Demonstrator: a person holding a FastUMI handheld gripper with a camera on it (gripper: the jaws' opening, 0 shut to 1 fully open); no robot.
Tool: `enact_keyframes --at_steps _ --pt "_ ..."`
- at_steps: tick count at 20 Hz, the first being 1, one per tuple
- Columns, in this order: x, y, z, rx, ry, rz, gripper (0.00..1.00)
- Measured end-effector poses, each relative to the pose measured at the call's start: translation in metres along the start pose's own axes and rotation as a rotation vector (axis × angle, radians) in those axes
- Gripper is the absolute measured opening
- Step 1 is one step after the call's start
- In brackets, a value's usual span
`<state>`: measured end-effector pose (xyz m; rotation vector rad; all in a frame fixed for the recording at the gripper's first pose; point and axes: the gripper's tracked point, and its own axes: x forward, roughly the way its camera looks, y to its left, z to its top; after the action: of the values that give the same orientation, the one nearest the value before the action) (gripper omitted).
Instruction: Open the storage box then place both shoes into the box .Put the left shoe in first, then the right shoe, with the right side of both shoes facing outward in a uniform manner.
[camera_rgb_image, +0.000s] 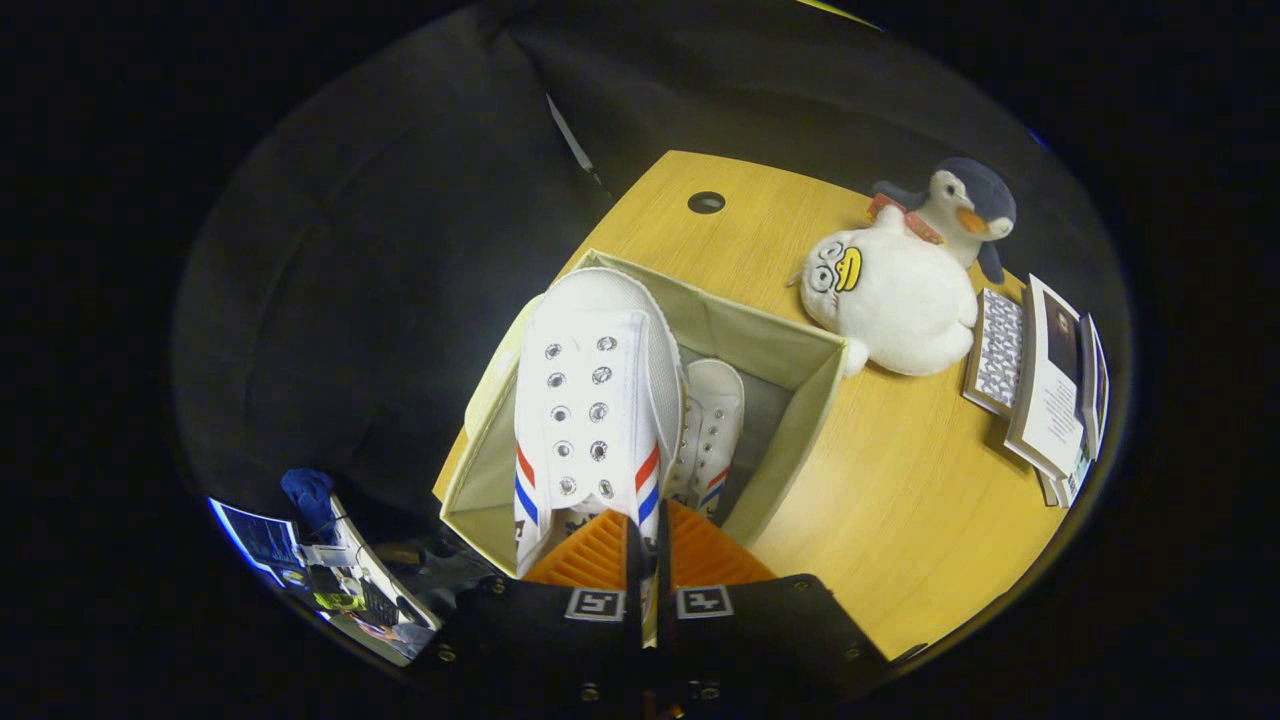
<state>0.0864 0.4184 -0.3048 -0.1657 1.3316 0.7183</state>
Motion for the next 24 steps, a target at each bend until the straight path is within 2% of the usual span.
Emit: enact_keyframes --at_steps 1,2,3,4,5,13,17,21,24 --pt "-0.003 0.009 0.003 -0.001 -0.012 0.032 0.15" --pt "-0.008 0.014 0.013 -0.003 -0.032 0.052 0.37" --pt "-0.012 0.013 0.018 -0.01 -0.048 0.046 0.51" --pt "-0.022 0.011 0.024 -0.018 -0.067 0.04 0.8" --pt "-0.027 0.009 0.027 -0.013 -0.083 0.045 0.83" --pt "-0.099 -0.026 0.03 0.068 -0.231 0.081 0.83" --pt "-0.156 -0.071 0.02 0.084 -0.384 0.013 0.83" --pt "-0.221 -0.126 -0.001 0.116 -0.526 -0.103 0.83" --pt "-0.267 -0.148 -0.023 0.152 -0.647 -0.17 0.83"
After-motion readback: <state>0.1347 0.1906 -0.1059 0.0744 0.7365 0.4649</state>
